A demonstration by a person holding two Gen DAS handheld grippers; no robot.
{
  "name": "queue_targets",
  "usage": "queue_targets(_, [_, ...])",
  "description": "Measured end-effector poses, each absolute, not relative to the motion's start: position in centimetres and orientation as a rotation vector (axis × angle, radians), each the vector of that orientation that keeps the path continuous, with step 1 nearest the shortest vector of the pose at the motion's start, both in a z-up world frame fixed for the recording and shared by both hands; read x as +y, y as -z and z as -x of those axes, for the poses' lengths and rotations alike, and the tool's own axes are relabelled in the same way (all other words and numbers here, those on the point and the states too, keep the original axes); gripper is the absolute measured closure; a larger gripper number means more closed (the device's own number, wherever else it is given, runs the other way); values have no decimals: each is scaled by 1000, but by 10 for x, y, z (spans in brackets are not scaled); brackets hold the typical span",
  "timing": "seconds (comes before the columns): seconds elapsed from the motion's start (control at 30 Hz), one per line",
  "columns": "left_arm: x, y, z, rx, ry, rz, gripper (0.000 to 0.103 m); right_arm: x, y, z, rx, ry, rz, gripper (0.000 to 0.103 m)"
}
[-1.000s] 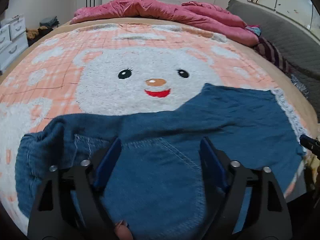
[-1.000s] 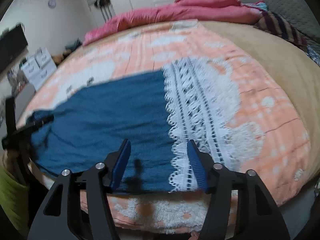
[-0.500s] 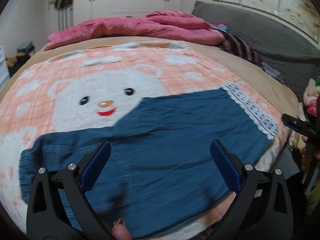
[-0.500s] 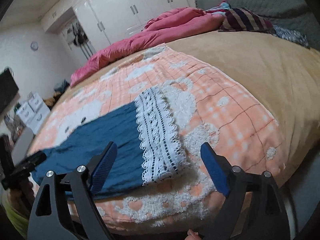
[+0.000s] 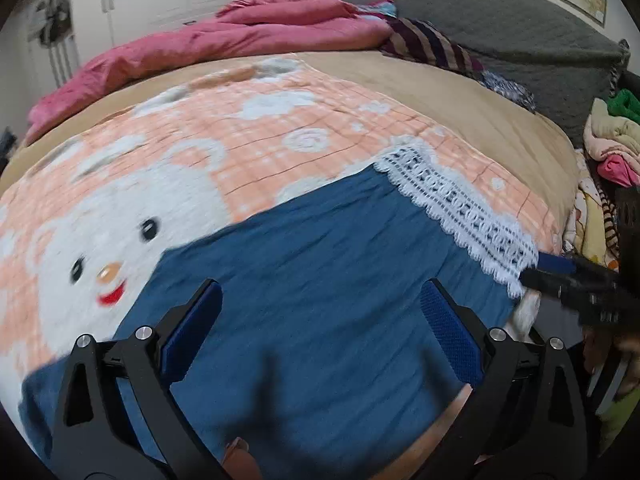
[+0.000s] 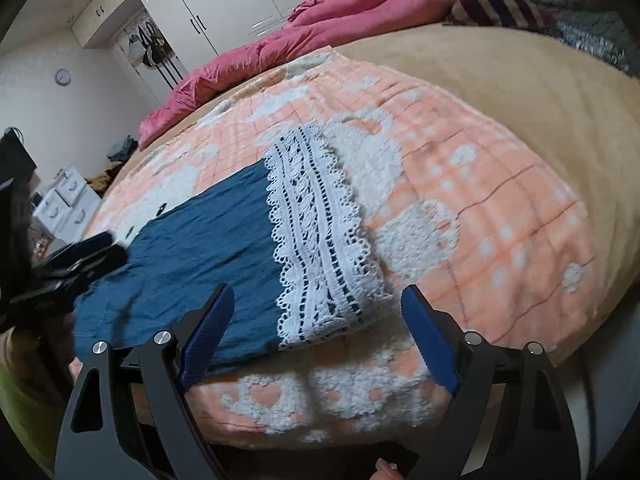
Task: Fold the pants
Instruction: 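Grasp the lace hem with the right gripper while the left gripper grasps the lace hem too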
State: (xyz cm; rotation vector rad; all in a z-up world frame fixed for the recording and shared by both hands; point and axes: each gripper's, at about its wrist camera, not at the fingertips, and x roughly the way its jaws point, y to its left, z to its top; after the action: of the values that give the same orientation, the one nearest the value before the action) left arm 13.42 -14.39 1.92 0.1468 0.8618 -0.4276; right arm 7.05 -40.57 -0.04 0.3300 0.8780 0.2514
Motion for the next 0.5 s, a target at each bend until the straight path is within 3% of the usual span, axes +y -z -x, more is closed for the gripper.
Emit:
queue_targets(0.23, [-194,-9,-182,910,491,-247,10,-408,7,-73,902,-271,-365,37])
queue_targets(0.5, [-229,7,-250,990,614,-187,10,-414,15,-76,925,-270,-408,38])
